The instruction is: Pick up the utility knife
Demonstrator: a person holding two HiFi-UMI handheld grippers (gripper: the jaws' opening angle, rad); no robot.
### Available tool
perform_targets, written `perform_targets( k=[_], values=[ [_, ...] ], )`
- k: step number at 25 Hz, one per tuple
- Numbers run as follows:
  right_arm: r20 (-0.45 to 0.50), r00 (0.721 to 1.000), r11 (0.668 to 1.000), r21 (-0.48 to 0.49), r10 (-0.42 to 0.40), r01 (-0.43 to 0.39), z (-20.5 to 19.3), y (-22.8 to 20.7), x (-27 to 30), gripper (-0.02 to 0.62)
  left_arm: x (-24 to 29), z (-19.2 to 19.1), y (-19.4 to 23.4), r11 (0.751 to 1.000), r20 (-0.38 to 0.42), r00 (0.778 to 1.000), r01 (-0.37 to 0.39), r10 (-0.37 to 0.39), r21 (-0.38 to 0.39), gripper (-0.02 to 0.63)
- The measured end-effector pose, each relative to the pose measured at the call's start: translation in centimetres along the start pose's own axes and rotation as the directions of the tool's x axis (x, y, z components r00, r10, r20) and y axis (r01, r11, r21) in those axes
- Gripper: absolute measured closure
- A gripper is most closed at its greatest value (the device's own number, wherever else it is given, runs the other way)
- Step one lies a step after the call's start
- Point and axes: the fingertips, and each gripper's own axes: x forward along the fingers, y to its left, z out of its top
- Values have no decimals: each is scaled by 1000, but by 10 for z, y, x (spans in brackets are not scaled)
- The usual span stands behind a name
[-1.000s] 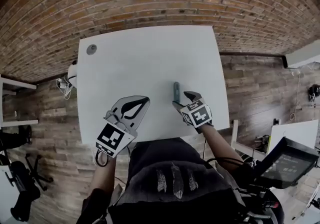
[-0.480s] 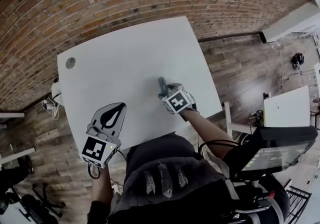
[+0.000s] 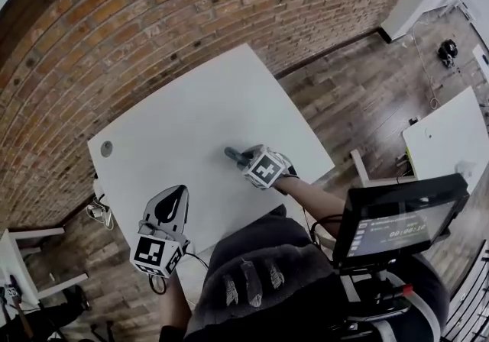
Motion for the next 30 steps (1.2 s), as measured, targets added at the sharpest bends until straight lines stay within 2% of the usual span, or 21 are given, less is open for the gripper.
perform_targets(
  k=[4,8,11,14,17,22,26,27,29,30],
  values=[
    [131,988,996,-38,81,-77,22,9,-41,468,10,3,-16,999,23,1000,-5,6,-44,614],
    [277,949,986,-104,152,-127,40,18,-94,468,29,5,-26,993,51,999,25,-19,-120,614],
    [339,915,965,-210,220,-154,70,36,-121,468,30,11,-17,976,109,994,48,-25,-213,611],
    [395,882,941,-308,259,-138,98,63,-143,468,24,18,-12,949,173,984,98,-47,-298,463],
    [418,869,909,-409,265,-81,105,79,-162,468,32,22,-19,925,231,971,145,-65,-350,393],
    [415,855,869,-489,312,-79,107,103,-174,468,40,29,-35,923,264,958,198,-111,-329,388],
    [405,855,844,-532,324,-68,104,110,-176,468,45,28,-41,930,254,961,193,-114,-313,393],
    [402,855,840,-539,328,-68,103,111,-176,468,45,28,-43,930,252,961,195,-117,-311,410],
    [402,853,836,-544,333,-70,100,111,-177,468,45,29,-48,926,256,958,206,-126,-315,499],
    [403,852,836,-543,335,-71,99,110,-178,468,46,29,-49,922,262,957,211,-127,-323,502]
  ],
)
